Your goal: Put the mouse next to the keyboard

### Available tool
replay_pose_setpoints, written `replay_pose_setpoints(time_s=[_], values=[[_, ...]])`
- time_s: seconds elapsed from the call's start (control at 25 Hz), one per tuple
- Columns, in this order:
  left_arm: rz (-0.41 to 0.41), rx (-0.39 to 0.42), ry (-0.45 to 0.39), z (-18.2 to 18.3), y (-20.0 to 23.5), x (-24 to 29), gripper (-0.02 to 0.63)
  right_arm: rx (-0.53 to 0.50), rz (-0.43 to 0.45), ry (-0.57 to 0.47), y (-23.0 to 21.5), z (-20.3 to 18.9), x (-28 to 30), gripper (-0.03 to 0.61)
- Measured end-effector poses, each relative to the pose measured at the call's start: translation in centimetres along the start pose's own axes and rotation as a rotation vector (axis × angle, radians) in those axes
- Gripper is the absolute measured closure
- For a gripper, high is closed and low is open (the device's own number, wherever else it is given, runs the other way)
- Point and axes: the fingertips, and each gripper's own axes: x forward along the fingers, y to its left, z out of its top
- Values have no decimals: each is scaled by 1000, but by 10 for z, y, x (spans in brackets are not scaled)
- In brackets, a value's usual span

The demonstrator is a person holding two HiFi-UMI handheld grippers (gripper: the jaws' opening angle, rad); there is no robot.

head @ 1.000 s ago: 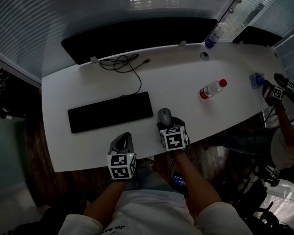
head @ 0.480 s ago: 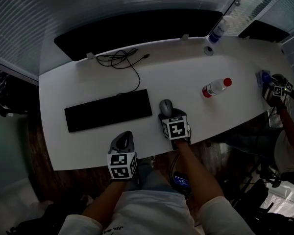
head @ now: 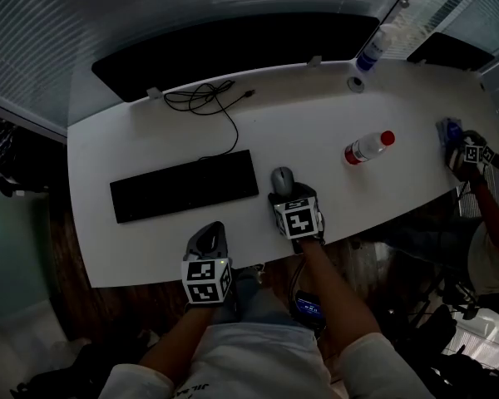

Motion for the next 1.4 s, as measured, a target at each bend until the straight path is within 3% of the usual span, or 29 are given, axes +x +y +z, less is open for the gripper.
replay_pose_setpoints(time_s=[0.44, 0.64, 0.84, 0.96, 1.24, 1.4], values=[[3, 1, 2, -3, 3, -13, 612, 26, -36, -34, -4, 7, -13, 230], [6, 4, -4, -1, 6, -34, 612, 104, 6, -94, 14, 17, -53, 232], [16, -8, -12, 15, 17, -70, 612, 69, 10, -145, 47, 29, -100, 237], [2, -1, 13, 15, 20, -89, 612, 71, 7, -162, 66, 29, -122, 292], [-11, -24, -31, 21, 30, -135, 612, 73, -19, -215, 122, 27, -167, 553], [-16, -24, -50, 19, 32, -150, 612, 67, 22, -214, 159, 19, -179, 572]])
